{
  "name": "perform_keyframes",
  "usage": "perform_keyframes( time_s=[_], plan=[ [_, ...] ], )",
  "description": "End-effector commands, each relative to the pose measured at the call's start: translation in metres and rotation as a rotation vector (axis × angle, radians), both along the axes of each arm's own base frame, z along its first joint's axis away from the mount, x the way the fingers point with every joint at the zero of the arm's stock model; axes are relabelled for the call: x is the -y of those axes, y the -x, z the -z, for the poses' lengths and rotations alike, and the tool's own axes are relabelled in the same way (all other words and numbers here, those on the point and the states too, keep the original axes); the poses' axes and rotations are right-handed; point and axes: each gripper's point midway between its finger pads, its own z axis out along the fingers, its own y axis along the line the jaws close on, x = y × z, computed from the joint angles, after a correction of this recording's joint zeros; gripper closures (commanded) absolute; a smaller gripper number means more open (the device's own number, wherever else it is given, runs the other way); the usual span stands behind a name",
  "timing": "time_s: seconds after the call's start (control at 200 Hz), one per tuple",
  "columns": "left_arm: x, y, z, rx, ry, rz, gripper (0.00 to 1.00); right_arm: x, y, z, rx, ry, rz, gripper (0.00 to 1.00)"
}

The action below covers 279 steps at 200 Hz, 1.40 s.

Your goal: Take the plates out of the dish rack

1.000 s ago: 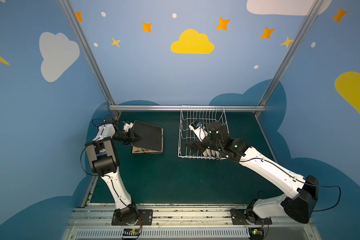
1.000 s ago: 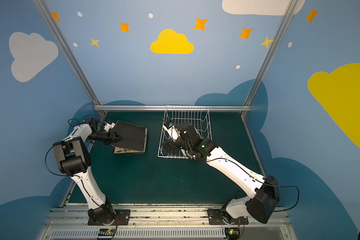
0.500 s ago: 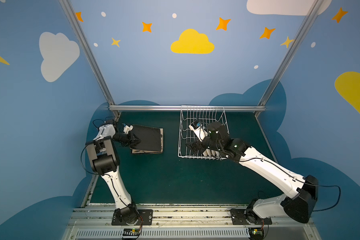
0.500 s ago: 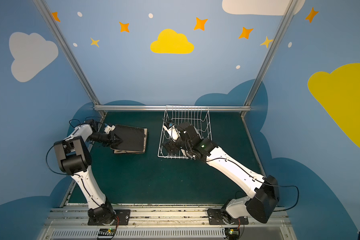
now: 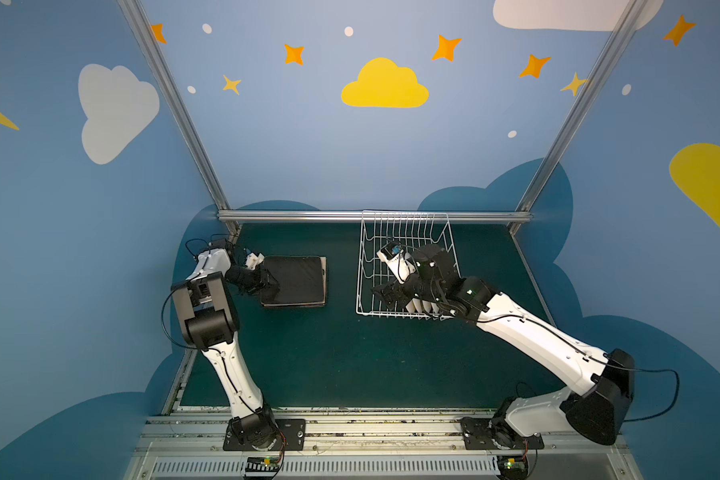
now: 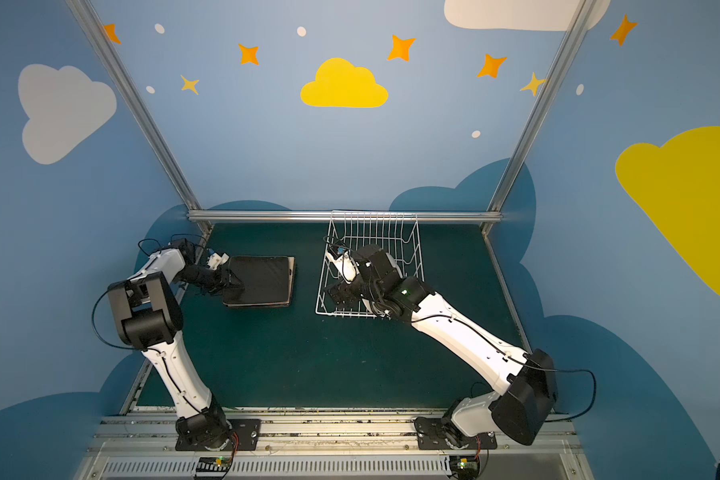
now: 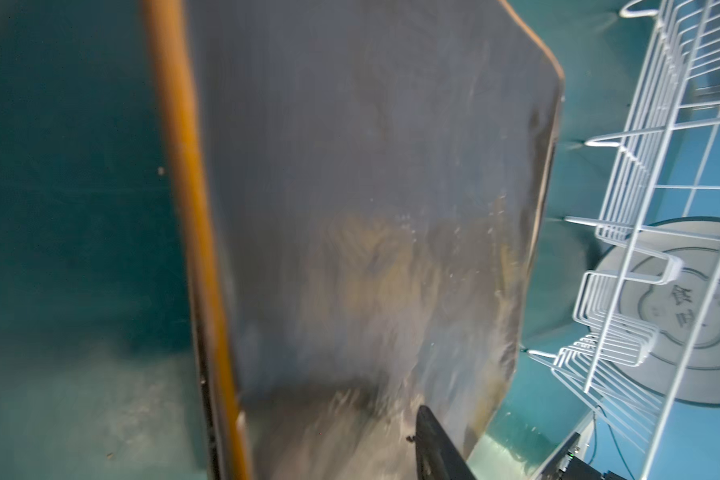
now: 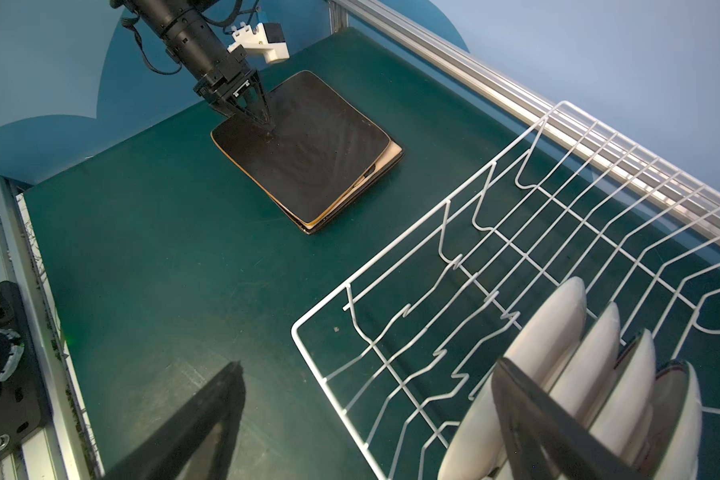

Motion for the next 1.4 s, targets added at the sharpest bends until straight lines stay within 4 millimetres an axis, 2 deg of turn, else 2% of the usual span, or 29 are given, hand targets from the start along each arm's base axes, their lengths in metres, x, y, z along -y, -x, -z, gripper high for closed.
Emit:
perform_keyframes(
  time_s=[0.0,0.385,0.506,0.721,0.916,1.141,1.246,1.392],
  plan=[
    [-0.003,-0.007,-0.006,0.028,-0.017,0.0,0.5,-0.004,0.001,-0.012,0.007,-0.015,-0.008,0.08],
    [-0.016,-0.005,0.0,-0.005,-0.093,-0.024,0.47,-0.004,0.001,-0.008,0.001,-0.002,-0.005,0.08],
    [-0.02,-0.005,-0.004,0.001,-0.118,-0.034,0.41,-0.004,0.001,-0.008,0.002,-0.001,-0.007,0.08],
    [-0.026,-0.011,-0.016,0.046,-0.15,-0.076,0.33,-0.004,0.0,-0.008,0.001,-0.003,-0.003,0.08],
    [-0.025,-0.016,-0.036,0.112,-0.155,-0.106,0.25,-0.006,0.0,-0.009,-0.001,-0.006,-0.005,0.08],
    [-0.011,-0.02,-0.071,0.224,-0.13,-0.117,0.18,-0.005,-0.002,-0.013,0.009,-0.002,0.001,0.08],
    [0.006,-0.02,-0.09,0.27,-0.139,-0.091,0.15,-0.003,-0.002,-0.017,0.016,-0.005,0.01,0.08],
    [0.041,-0.021,-0.123,0.353,-0.148,-0.036,0.09,0.005,-0.003,-0.021,0.02,-0.011,0.052,0.08]
  ],
)
